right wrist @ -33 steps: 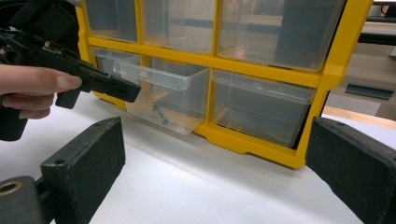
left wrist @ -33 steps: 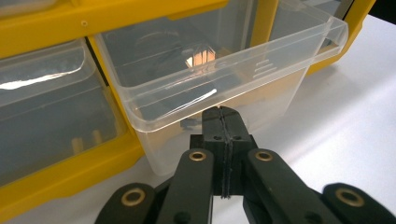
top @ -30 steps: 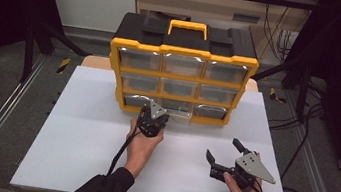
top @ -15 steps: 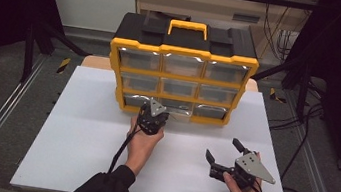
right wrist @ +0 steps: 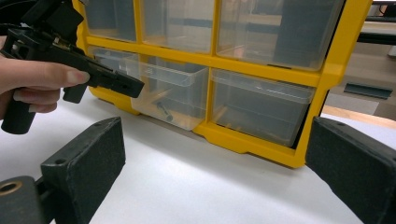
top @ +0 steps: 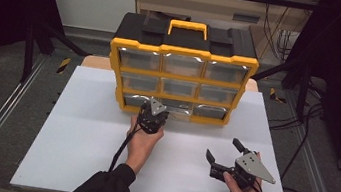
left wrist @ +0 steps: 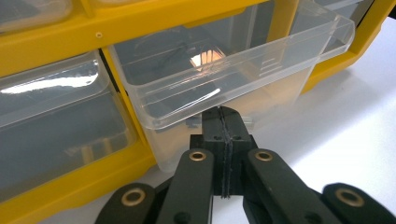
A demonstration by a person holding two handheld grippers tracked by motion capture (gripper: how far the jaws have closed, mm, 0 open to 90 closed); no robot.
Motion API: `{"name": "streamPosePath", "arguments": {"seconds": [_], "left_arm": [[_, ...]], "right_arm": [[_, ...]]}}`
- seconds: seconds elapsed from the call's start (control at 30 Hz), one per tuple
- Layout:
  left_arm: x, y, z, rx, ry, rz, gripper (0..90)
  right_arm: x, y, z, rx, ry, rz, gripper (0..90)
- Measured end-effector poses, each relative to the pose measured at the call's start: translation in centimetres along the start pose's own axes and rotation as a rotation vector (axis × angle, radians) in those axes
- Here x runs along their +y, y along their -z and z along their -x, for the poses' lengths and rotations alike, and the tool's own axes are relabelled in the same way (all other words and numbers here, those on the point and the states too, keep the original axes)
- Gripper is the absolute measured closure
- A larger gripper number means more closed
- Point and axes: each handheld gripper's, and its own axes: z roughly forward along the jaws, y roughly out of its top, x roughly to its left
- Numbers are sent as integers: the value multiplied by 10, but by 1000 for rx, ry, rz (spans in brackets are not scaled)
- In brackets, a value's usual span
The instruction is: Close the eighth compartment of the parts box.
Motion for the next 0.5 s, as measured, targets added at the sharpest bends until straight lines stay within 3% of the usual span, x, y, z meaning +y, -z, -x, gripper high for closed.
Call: {"name": "streamPosePath", "arguments": {"seconds": [0.5], "left_arm": [[2, -4, 1, 0, -10, -13, 900]], "right_arm": [[0, 0, 1, -1, -10, 4, 53]]}}
